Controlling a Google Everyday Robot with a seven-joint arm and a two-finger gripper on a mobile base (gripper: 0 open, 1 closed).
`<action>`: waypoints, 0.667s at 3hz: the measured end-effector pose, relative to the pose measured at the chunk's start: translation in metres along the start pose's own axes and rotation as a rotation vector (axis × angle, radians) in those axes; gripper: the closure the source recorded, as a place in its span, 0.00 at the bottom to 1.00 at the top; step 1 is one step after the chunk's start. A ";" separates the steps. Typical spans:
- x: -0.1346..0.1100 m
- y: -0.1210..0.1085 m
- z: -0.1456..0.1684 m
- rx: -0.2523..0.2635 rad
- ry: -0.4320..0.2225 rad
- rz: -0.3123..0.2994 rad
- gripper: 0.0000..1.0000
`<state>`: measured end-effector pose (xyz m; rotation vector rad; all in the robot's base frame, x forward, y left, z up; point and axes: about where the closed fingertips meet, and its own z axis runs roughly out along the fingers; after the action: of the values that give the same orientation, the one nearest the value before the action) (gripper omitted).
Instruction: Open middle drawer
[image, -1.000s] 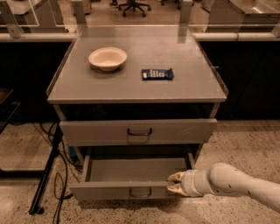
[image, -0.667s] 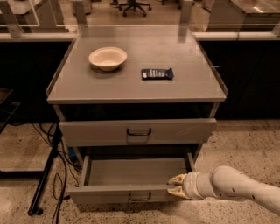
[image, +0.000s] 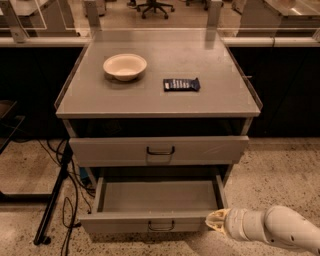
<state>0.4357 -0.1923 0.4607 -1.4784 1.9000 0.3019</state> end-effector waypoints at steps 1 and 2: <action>-0.002 0.000 0.002 -0.004 -0.002 -0.004 0.51; -0.002 0.000 0.002 -0.004 -0.002 -0.004 0.28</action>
Offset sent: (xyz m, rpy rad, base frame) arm 0.0009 0.0025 -0.0001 0.0004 0.0003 0.0056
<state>0.4366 -0.1897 0.4606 -1.4837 1.8962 0.3052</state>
